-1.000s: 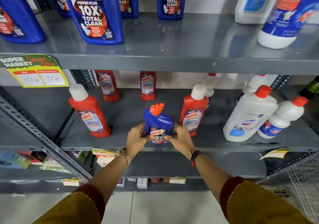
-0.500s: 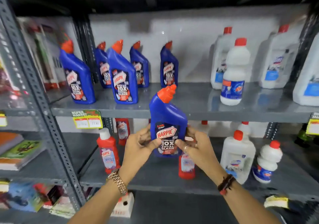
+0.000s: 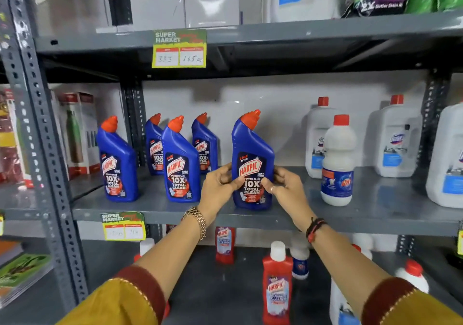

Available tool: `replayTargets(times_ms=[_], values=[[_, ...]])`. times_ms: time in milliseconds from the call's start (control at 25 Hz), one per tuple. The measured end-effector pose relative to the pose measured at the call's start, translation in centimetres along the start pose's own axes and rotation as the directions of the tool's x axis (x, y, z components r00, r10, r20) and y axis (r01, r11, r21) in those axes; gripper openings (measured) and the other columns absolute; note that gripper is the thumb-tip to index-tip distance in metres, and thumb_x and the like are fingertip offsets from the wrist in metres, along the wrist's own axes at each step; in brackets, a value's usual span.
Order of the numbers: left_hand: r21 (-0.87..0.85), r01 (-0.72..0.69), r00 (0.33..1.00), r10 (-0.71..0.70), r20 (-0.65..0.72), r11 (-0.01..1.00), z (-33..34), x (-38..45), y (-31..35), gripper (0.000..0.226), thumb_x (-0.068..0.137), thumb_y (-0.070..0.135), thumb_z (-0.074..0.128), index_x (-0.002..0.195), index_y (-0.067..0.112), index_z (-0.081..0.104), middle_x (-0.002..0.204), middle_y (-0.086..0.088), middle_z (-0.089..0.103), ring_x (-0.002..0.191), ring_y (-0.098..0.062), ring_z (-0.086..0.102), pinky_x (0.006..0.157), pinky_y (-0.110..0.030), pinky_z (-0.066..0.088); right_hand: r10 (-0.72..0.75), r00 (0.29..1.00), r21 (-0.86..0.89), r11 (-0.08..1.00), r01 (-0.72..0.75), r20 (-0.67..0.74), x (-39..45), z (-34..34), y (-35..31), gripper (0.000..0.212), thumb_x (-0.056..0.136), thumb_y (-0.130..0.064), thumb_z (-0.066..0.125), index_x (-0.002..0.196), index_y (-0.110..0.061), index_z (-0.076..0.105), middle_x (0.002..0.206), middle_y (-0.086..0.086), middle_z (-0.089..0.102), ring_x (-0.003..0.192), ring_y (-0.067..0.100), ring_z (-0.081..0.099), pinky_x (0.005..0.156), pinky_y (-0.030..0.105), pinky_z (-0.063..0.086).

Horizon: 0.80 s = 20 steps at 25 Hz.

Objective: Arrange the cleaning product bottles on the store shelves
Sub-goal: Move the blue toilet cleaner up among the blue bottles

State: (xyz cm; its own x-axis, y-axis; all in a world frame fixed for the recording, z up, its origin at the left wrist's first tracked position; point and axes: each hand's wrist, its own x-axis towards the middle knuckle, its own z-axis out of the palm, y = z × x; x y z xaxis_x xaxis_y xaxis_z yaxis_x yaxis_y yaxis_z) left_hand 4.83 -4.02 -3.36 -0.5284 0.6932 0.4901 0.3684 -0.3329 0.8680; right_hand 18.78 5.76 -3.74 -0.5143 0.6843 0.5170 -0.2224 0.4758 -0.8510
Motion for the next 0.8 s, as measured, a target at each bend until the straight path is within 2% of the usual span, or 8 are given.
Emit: replayTargets(times_ms=[80,320,440,520,560,640,720,800], values=[[0.007,0.027,1.0,-0.027,0.005,1.0,0.1,1.6,-1.2,0.04,0.082,0.004,0.065,0.121,0.013,0.058,0.109,-0.011,0.071,0.087,-0.005,0.069,0.077,-0.026,0.058,0.017,1.0,-0.012,1.0,-0.017,-0.003,1.4,0.3,1.1,0.036,0.082,-0.009,0.065,0.117,-0.013,0.058,0.113,0.007,0.068,0.104,0.018,0.064,0.087,0.039,0.055],[0.026,0.073,0.997,-0.073,0.013,0.997,-0.5,4.2,-3.5,0.039,0.082,0.01,0.066,0.119,0.017,0.06,0.103,-0.003,0.072,0.098,-0.014,0.068,0.091,-0.043,0.054,0.053,0.998,-0.044,0.998,-0.051,0.045,4.5,0.5,3.2,0.032,0.08,-0.011,0.067,0.112,-0.014,0.061,0.111,0.007,0.069,0.101,0.016,0.065,0.088,0.04,0.055],[0.079,0.042,0.998,-0.045,0.034,0.996,-0.7,3.6,-2.9,0.045,0.083,0.01,0.066,0.126,0.016,0.055,0.112,-0.001,0.068,0.105,-0.016,0.065,0.089,-0.034,0.055,0.064,0.994,0.0,0.998,-0.064,0.088,4.8,0.0,3.3,0.035,0.08,-0.013,0.068,0.113,-0.016,0.058,0.11,0.003,0.066,0.101,0.012,0.063,0.086,0.031,0.054],[0.114,-0.093,0.99,0.104,-0.1,0.989,-1.7,2.3,-2.1,0.047,0.083,0.008,0.065,0.127,0.018,0.054,0.117,0.002,0.065,0.105,-0.011,0.065,0.086,-0.023,0.055,0.081,0.985,0.003,0.997,-0.082,0.153,4.8,-0.5,3.5,0.038,0.076,-0.02,0.071,0.111,-0.021,0.056,0.11,-0.003,0.065,0.104,0.009,0.061,0.088,0.027,0.052],[0.104,-0.195,0.954,0.214,-0.211,0.975,-2.5,1.4,-1.8,0.043,0.083,0.007,0.064,0.124,0.019,0.056,0.117,0.0,0.066,0.104,-0.01,0.065,0.086,-0.021,0.054,0.103,0.975,-0.001,0.994,-0.105,0.198,4.7,-0.7,3.7,0.04,0.073,-0.025,0.072,0.109,-0.023,0.055,0.112,-0.004,0.065,0.105,0.009,0.061,0.089,0.025,0.052],[0.177,-0.381,0.799,0.419,-0.431,0.908,-5.1,-0.2,-1.7,0.033,0.086,0.006,0.062,0.119,0.014,0.06,0.118,-0.004,0.067,0.11,-0.012,0.063,0.092,-0.025,0.051,0.151,0.948,0.002,0.987,-0.158,0.28,4.7,-0.8,4.1,0.046,0.064,-0.032,0.074,0.106,-0.026,0.056,0.113,-0.004,0.065,0.106,0.008,0.062,0.087,0.023,0.053],[0.31,-0.383,0.698,0.492,-0.521,0.87,-8.2,-0.3,-2.4,0.034,0.088,0.011,0.062,0.122,0.011,0.057,0.127,-0.005,0.06,0.122,-0.014,0.055,0.1,-0.028,0.046,0.169,0.933,-0.015,0.985,-0.173,0.318,4.9,-0.7,4.3,0.049,0.06,-0.03,0.076,0.104,-0.026,0.056,0.111,-0.004,0.067,0.104,0.009,0.063,0.088,0.024,0.053],[0.282,-0.253,0.78,0.368,-0.506,0.925,-10.9,0.6,-3.4,0.047,0.086,0.017,0.065,0.129,0.013,0.048,0.134,-0.005,0.053,0.124,-0.013,0.05,0.104,-0.03,0.043,0.203,0.925,-0.055,0.979,-0.195,0.323,5.3,-0.4,4.4,0.049,0.062,-0.022,0.08,0.105,-0.023,0.057,0.111,-0.001,0.068,0.104,0.012,0.063,0.091,0.027,0.051]])
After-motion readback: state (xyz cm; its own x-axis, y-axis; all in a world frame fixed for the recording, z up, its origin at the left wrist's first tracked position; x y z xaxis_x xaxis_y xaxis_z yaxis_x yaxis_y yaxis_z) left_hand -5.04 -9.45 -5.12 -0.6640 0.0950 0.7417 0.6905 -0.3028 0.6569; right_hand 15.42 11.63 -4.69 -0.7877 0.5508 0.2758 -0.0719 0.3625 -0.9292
